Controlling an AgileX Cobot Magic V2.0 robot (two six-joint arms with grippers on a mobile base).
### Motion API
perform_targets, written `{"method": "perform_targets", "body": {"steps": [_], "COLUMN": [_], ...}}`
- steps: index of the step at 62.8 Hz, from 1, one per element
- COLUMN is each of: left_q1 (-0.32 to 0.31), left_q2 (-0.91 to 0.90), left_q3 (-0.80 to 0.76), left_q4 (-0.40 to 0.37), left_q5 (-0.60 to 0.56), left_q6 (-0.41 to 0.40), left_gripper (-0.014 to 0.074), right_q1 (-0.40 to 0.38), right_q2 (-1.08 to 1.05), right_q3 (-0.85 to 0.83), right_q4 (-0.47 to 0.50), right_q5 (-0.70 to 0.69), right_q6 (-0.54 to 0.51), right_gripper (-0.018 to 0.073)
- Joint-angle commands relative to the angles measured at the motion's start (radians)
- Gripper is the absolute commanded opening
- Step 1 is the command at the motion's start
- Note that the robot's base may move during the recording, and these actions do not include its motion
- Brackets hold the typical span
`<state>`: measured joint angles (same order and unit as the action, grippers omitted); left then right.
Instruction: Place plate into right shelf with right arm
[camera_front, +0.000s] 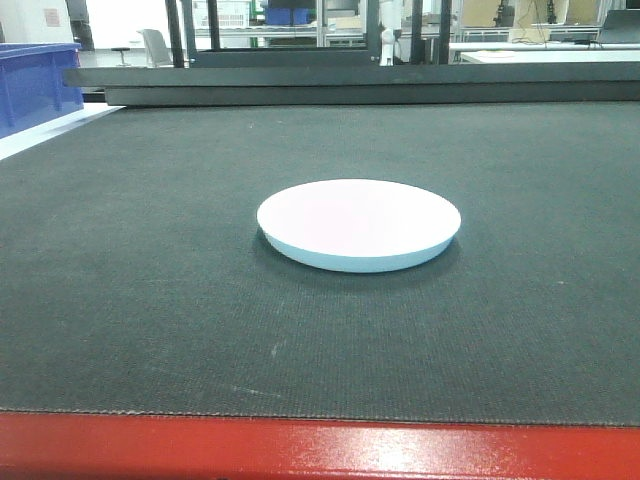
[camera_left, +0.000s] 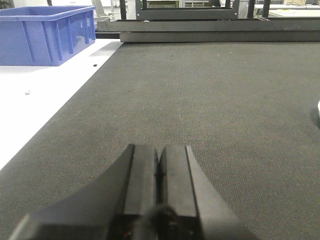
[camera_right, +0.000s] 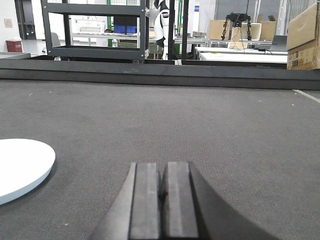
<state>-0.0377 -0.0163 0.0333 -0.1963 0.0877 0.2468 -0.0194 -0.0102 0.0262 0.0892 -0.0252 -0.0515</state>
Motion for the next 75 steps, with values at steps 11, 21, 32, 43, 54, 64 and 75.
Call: {"method": "perform_targets", "body": {"steps": [11,21,32,43,54,64,75], "left_q1": [-0.003,-0.003,-0.003,-0.003,-0.003,-0.003,-0.003], "left_q2": [-0.011,-0.011,-0.011,-0.011,-0.011,-0.011,-0.011], "left_q3": [0.006,0.006,0.006,0.006,0.006,0.006,0.006], "left_q4": [-0.004,-0.004,-0.004,-0.004,-0.004,-0.004,-0.004], "left_q5": [-0.082,-0.082,-0.082,-0.082,-0.082,-0.082,-0.082], "left_q6": [-0.002,-0.002,-0.002,-0.002,-0.002,-0.002,-0.002], "left_gripper": [-0.0047,-0.0047,-0.0047,-0.0047,-0.0047,-0.0047,-0.0047], "right_q1": [-0.004,-0.004,-0.004,-0.004,-0.004,-0.004,-0.004], "right_q2": [-0.014,-0.014,-0.014,-0.014,-0.009,0.087,0.32], "right_q3": [-0.004,-0.004,-0.004,-0.004,-0.066,-0.288,-0.467], "right_q4": [-0.001,-0.001,-0.001,-0.001,0.001,0.001,0.001], "right_q5": [-0.092,-0.092,-0.092,-0.102,-0.05,0.236,0.327], "right_q6": [-0.007,-0.007,-0.007,-0.007,0.009,0.03,0.03], "right_gripper": [0.005,0.005,0.005,0.005,0.005,0.0109,0.0429]}}
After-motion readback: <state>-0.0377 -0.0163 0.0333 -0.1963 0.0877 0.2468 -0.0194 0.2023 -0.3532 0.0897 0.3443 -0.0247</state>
